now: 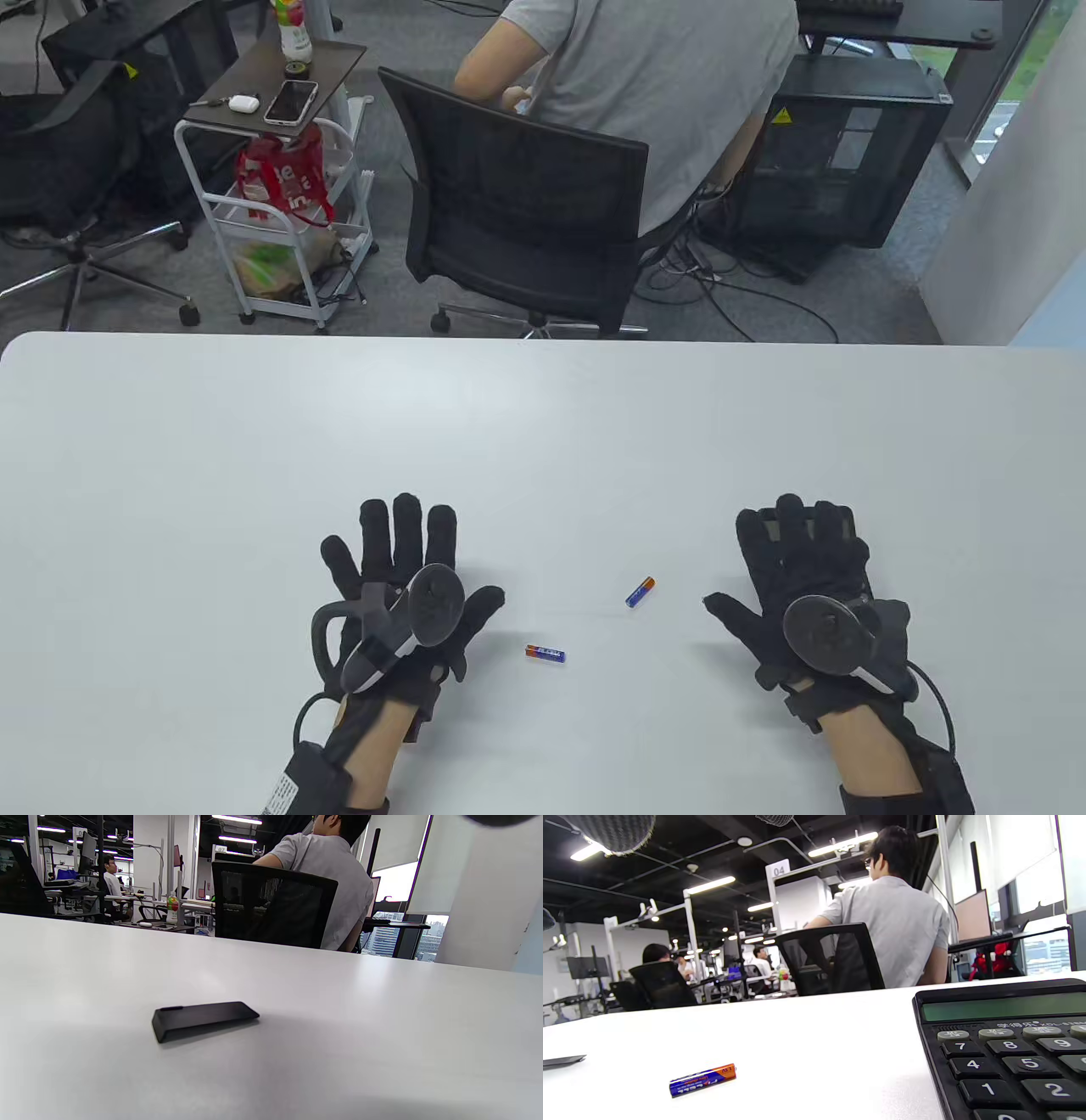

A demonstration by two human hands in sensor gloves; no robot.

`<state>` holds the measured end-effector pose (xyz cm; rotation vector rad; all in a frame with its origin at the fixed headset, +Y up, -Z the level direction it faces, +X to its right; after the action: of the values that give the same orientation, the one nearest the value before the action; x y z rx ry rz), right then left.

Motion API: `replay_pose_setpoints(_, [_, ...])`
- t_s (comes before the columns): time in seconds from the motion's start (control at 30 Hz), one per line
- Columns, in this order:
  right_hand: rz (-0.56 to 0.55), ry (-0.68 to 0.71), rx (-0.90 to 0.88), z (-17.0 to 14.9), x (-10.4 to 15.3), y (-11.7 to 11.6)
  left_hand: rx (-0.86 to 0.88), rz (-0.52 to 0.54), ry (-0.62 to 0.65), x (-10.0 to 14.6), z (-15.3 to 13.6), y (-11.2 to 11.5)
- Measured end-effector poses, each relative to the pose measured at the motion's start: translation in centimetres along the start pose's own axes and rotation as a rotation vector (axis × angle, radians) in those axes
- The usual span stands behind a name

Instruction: Fit batteries into calculator, then fit battery cover

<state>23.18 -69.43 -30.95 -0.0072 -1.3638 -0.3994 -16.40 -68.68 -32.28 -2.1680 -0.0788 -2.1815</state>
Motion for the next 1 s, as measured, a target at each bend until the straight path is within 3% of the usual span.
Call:
replay_pose_setpoints(0.6, [-0.051, -0.024, -0.014, -1.1, -0.2, 0.0, 0.015, -0.01, 0.004, 0.0, 0.1, 0.2])
replay_pose_setpoints(0.77, [-0.033, -0.139, -0.02, -3.4, -0.4, -0.7, 0.011, -0.014, 0.005, 0.0, 0.2, 0.3])
replay_pose_setpoints(1.0, [0.119, -0.342, 0.024, -6.2, -0.9, -3.4, 0.007, -0.036, 0.006, -0.2, 0.1, 0.8])
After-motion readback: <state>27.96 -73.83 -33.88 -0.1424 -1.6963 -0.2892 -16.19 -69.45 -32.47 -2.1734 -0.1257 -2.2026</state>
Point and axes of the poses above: the tracker on the back of each hand, its own z axis roughly to the thumb side, its own x axis roughly from the fingertips to the wrist, y = z × x, the point moved 4 cm from there along -x, roughly from the wrist to the fingertips, and after that the axes turned 3 degrees about -y, right-handed, at the moved point
